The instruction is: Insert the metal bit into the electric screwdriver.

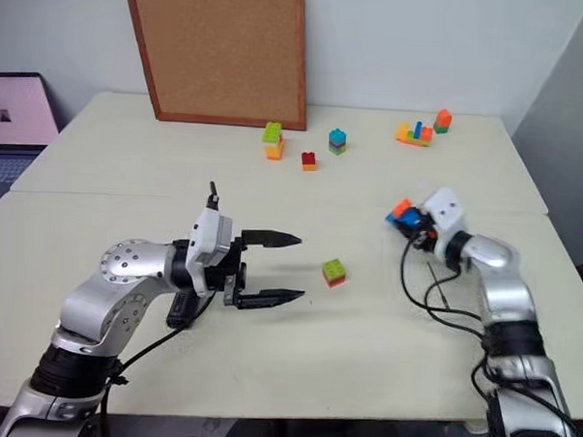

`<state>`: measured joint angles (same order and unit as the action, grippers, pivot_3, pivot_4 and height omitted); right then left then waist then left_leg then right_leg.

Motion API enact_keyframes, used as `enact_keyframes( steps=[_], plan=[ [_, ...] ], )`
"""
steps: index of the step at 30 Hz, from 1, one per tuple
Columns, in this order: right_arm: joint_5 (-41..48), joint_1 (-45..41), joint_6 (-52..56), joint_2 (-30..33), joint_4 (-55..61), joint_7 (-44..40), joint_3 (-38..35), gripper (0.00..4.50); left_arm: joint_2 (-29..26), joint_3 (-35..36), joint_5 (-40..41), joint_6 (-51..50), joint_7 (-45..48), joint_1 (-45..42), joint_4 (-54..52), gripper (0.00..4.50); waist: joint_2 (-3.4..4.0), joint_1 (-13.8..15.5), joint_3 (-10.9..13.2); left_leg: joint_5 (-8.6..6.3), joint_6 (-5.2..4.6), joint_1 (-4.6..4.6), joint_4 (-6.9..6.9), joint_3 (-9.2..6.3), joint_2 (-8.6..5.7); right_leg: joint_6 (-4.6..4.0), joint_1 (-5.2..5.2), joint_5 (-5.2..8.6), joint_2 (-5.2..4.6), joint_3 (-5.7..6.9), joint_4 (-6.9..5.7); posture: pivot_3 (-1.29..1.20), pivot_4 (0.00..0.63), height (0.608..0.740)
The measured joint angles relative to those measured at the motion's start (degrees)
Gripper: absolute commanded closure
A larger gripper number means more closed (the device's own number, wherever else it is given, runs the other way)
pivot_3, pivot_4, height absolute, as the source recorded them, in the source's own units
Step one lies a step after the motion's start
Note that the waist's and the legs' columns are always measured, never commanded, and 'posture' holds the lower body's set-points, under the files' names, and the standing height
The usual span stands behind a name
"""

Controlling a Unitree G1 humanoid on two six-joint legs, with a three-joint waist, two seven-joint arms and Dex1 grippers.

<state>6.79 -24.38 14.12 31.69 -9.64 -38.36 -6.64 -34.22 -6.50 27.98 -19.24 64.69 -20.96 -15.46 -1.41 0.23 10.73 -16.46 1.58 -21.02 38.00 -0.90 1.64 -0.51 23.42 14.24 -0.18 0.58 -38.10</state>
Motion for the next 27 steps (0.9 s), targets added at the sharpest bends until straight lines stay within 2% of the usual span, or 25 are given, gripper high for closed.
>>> enact_keyframes(
  steps=[5,8,14,16,21,26,27],
  plan=[
    [-1.2,10.1,8.1,1.0,8.2,11.9,-10.5,2.99,1.0,-2.4,-0.8,0.3,0.9,-1.4,0.1,0.0,0.03,-0.2,0.0,0.0,0.0,0.04,0.01,0.06,-0.06,0.17,-0.01,0.09,0.01,-0.09,-0.02,0.0,0.15,0.74],
    [-1.6,11.3,10.4,1.0,8.2,17.1,-14.0,2.99,1.8,-3.3,-1.1,0.6,1.2,-2.4,0.1,0.0,0.04,-0.9,0.0,0.0,0.0,0.12,0.01,0.12,-0.07,0.24,-0.05,0.13,0.04,-0.26,-0.03,0.0,0.15,0.74],
    [-1.0,9.3,14.4,0.7,2.1,22.8,-15.6,2.99,2.3,-5.5,-1.9,1.0,2.6,-4.2,0.9,0.0,0.09,-1.8,0.0,0.01,-0.01,0.16,-0.01,0.2,-0.03,0.11,-0.1,0.06,0.5,-0.16,-0.15,0.0,0.15,0.74],
    [-0.7,7.9,15.2,-0.1,0.2,24.5,-16.7,2.27,2.7,-5.5,-2.3,1.2,3.0,-4.6,1.7,0.0,0.1,-1.9,-0.1,0.01,-0.02,0.17,-0.02,0.2,0.02,0.1,-0.1,0.06,0.58,-0.19,-0.16,0.0,0.15,0.74],
    [1.8,7.4,16.2,-0.9,1.0,26.4,-19.1,1.2,3.0,-5.6,-2.8,1.9,3.5,-4.7,2.9,0.0,0.13,-1.9,-0.1,0.01,-0.02,0.13,-0.03,0.21,0.03,0.09,-0.08,0.07,0.59,-0.21,-0.09,0.0,0.15,0.74],
    [5.2,8.8,18.7,-1.1,8.4,26.5,-21.1,0.04,2.7,-5.5,-3.1,2.4,3.7,-4.7,3.2,0.0,0.14,-1.8,-0.1,0.01,-0.02,0.13,-0.02,0.21,0.02,0.1,-0.07,0.08,0.57,-0.23,0.0,0.0,0.15,0.74],
    [5.8,9.4,19.2,-1.1,10.4,26.4,-21.6,0.04,2.4,-5.4,-3.3,2.4,3.7,-4.7,3.5,0.0,0.14,-1.7,-0.1,0.01,-0.02,0.13,-0.02,0.19,0.03,0.1,-0.07,0.08,0.57,-0.2,0.03,0.0,0.15,0.74]
  ],
)
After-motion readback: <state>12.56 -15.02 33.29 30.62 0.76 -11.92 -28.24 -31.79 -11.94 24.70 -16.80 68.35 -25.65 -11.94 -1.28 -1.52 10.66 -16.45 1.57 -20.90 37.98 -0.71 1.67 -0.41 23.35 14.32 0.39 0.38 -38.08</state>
